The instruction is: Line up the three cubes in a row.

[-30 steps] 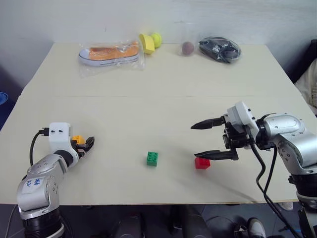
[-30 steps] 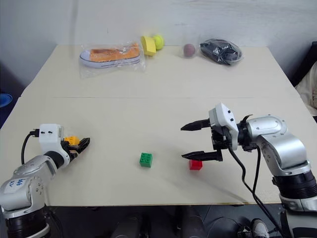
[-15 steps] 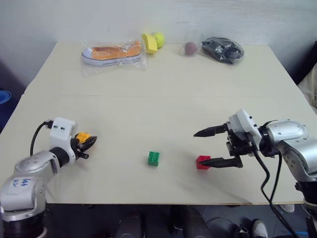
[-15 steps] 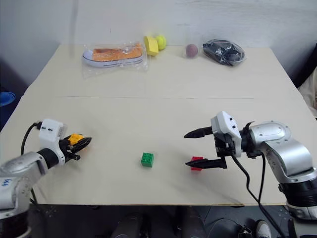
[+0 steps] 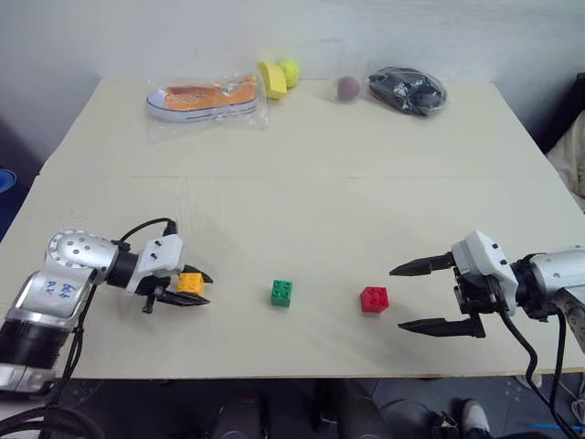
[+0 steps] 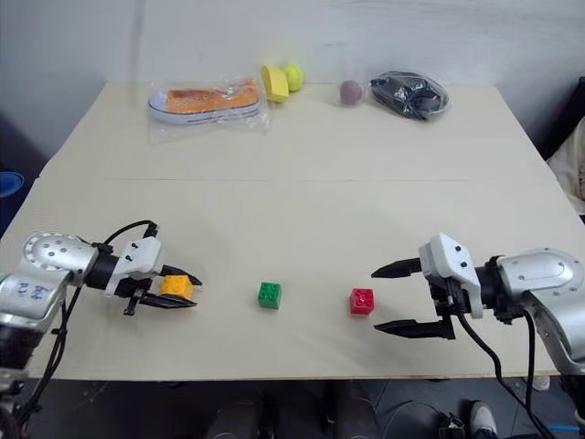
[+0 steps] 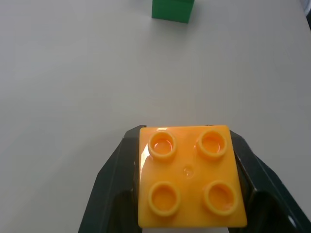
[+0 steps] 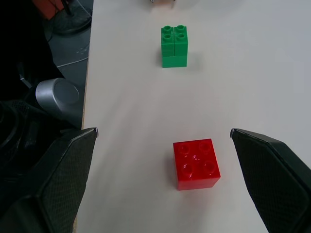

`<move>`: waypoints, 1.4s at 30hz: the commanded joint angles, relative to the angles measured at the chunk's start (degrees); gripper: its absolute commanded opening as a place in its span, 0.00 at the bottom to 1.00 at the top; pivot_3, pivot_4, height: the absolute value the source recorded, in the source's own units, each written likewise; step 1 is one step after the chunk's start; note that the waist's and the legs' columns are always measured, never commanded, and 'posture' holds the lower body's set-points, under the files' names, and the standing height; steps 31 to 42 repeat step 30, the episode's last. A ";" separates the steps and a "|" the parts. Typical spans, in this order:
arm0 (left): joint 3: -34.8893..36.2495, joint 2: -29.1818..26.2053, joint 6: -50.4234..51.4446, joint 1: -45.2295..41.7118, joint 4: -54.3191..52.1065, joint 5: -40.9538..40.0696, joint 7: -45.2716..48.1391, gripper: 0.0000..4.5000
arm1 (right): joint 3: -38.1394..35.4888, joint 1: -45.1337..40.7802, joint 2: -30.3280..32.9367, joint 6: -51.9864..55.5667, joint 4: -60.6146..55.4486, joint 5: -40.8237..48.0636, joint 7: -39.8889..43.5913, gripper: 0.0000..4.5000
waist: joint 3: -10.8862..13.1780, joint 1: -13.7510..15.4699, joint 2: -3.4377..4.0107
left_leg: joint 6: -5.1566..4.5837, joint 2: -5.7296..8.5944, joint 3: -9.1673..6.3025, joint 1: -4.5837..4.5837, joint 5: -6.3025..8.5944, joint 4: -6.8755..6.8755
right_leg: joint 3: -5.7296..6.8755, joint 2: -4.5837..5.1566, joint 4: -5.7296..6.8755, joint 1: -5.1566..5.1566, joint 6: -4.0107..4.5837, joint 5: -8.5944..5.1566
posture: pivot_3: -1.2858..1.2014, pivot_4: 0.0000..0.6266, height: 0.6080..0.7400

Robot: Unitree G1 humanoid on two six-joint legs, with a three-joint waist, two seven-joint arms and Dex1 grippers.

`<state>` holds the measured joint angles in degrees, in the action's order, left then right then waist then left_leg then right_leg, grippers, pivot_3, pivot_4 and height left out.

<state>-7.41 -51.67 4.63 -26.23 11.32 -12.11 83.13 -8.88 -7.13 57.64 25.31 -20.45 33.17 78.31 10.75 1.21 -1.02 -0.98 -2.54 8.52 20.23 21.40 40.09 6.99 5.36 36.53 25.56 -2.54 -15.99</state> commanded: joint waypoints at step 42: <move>40.87 -17.03 27.04 26.29 -23.98 -17.45 2.01 0.99 | -4.93 -4.24 6.31 -5.72 19.85 -1.39 10.61 1.00 | 0.06 -1.17 0.05 | -0.04 -0.06 -0.06 -0.05 -0.03 0.04 | -0.05 0.03 -0.04 -0.05 -0.03 0.01 | 0.52 0.24 1.00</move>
